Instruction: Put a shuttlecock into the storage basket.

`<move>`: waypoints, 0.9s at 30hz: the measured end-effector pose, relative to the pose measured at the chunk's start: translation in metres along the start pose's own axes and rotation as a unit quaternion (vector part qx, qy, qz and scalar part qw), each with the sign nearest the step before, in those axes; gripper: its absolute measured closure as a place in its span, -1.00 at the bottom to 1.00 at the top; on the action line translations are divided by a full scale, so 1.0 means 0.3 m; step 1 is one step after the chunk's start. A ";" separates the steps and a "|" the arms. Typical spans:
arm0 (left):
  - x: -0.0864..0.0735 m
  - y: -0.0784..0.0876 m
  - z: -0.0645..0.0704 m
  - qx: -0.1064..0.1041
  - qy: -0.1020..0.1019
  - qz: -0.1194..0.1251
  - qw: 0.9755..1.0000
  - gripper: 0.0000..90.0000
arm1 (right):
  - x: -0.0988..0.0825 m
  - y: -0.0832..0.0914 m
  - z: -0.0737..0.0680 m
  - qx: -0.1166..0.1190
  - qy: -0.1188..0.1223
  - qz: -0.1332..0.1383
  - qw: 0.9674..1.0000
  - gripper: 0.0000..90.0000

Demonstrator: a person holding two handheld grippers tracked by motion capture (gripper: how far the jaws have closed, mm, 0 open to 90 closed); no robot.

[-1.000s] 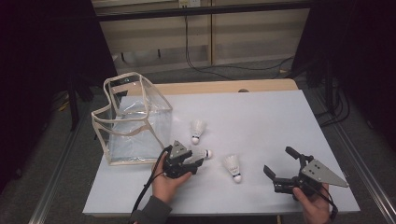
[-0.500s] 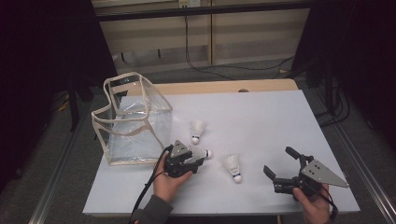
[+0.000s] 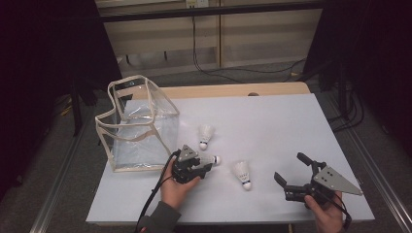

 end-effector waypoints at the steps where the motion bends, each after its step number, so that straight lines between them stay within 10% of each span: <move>1: 0.001 -0.002 0.001 -0.001 0.001 0.001 1.000 0.34 | 0.000 0.000 0.000 0.000 0.000 0.000 1.000 -0.98; 27: 0.012 -0.022 0.000 -0.016 -0.002 -0.006 1.000 0.56 | 0.000 0.004 0.003 -0.002 0.001 0.001 1.000 -0.98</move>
Point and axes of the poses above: each handheld gripper's, and its own axes: y roughly backward along the jaws, x roughly out of its top, z roughly to its right, the point moved 4 cm from there along -y, roughly forward along the jaws, and after that the axes turned 5 degrees about -y, right-handed, at the moved point
